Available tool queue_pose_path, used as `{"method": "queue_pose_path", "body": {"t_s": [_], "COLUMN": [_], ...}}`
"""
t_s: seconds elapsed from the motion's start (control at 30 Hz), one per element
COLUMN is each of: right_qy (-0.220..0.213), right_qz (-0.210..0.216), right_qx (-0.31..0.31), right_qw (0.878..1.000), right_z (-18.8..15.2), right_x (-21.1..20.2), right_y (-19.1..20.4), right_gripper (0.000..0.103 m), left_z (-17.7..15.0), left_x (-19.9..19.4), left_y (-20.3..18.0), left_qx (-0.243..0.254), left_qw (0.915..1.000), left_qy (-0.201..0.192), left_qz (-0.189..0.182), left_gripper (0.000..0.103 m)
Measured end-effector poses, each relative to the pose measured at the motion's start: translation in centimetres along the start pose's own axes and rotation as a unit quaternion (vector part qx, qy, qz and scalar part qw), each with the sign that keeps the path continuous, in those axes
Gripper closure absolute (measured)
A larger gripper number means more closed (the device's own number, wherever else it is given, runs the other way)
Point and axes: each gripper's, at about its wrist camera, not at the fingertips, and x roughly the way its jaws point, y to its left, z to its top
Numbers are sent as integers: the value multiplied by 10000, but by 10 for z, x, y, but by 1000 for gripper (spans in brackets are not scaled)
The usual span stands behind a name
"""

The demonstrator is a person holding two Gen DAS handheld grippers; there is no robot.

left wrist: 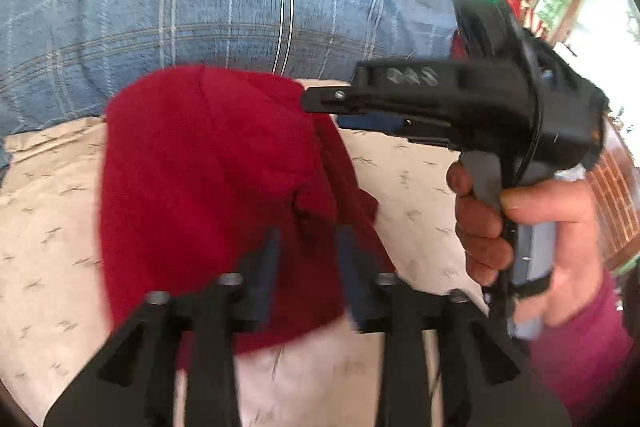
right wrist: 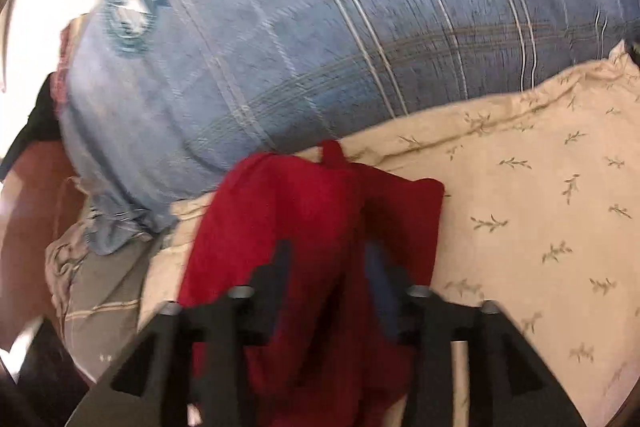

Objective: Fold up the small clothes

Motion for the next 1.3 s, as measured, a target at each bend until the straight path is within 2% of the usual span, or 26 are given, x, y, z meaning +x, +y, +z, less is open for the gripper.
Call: {"method": "queue_pose_path", "body": {"t_s": [0.03, 0.07, 0.1, 0.17, 0.23, 0.3, 0.37, 0.4, 0.47, 0.53, 0.6, 0.67, 0.7, 0.8, 0.83, 0.9, 0.93, 0.97, 1.0, 1.03, 1.1, 1.13, 1.17, 1.2, 1.27, 1.3], "right_qy": [-32, -26, -14, 30, 181, 375, 461, 505, 456, 303, -93, -394, -406, 78, 208, 134, 68, -30, -196, -356, -385, -305, -200, -70, -142, -332], "right_qz": [43, 94, 176, 266, 176, 74, -100, -66, -89, -280, -455, -936, -1099, -1160, -1097, -869, -756, -692, -645, -582, -537, -546, -563, -641, -909, -1051], "right_qx": [-103, -190, -290, -444, -471, -499, -268, -140, -183, -255, -703, -1164, -1276, -1018, -979, -829, -691, -536, -383, -249, -37, 8, 15, -20, -233, -467], "right_qw": [9999, 9998, 9994, 9987, 9986, 9980, 9985, 9986, 9988, 9988, 9964, 9880, 9849, 9880, 9889, 9927, 9947, 9962, 9970, 9974, 9978, 9980, 9982, 9979, 9955, 9928], "right_z": [-5, -10, -17, -32, -45, -50, -53, -53, -54, -53, -55, -57, -56, -58, -60, -61, -59, -55, -49, -43, -30, -25, -20, -15, -11, -11], "right_x": [-10, -17, -23, -29, -19, -1, 16, 28, 40, 31, 3, -16, -18, 6, 11, 4, -2, -8, -14, -17, -9, 1, 11, 23, 27, 19], "right_y": [4, 6, 14, 26, 34, 38, 37, 36, 39, 39, 45, 54, 53, 30, 25, 21, 18, 14, 10, 5, -1, -1, -2, -1, 4, 10], "right_gripper": [32, 29, 27, 14, 13, 14, 16, 19, 71, 82, 84, 84, 84, 84, 83, 74, 62, 41, 34, 29, 29, 33, 59, 75, 87, 88], "left_z": [-4, -7, -10, -11, -16, -25, -33, -35, -38, -37, -37, -35, -34, -32, -33, -37, -39, -39, -39, -38, -38, -39, -39, -39, -37, -36], "left_x": [-17, -34, -50, -65, -71, -71, -67, -63, -57, -56, -60, -58, -55, -25, -12, -3, -3, -4, -4, -3, -3, -3, -2, -1, -2, -2], "left_y": [0, 5, 12, 19, 35, 47, 57, 60, 60, 57, 54, 50, 48, 43, 44, 46, 48, 50, 52, 54, 56, 56, 56, 56, 54, 53], "left_qx": [20, 44, 78, 169, 123, -113, -302, -353, -347, -309, -238, -183, -148, 21, 43, 36, 14, -28, -89, -154, -263, -286, -301, -317, -306, -275], "left_qw": [9999, 9993, 9979, 9944, 9906, 9895, 9900, 9897, 9890, 9887, 9883, 9872, 9868, 9858, 9847, 9839, 9842, 9846, 9852, 9858, 9865, 9865, 9864, 9862, 9861, 9860], "left_qy": [-150, -366, -605, -778, -836, -761, -649, -606, -589, -584, -622, -657, -605, -270, -117, -33, -106, -165, -163, -135, -140, -147, -149, -141, -135, -135], "left_qz": [-10, 60, 222, 693, 1077, 1220, 1217, 1245, 1309, 1348, 1370, 1439, 1497, 1658, 1739, 1785, 1766, 1742, 1705, 1665, 1612, 1607, 1609, 1617, 1630, 1638], "left_gripper": [38, 34, 34, 34, 34, 34, 34, 34, 34, 34, 34, 34, 34, 34, 34, 34, 34, 34, 34, 34, 34, 34, 33, 33, 33, 34]}}
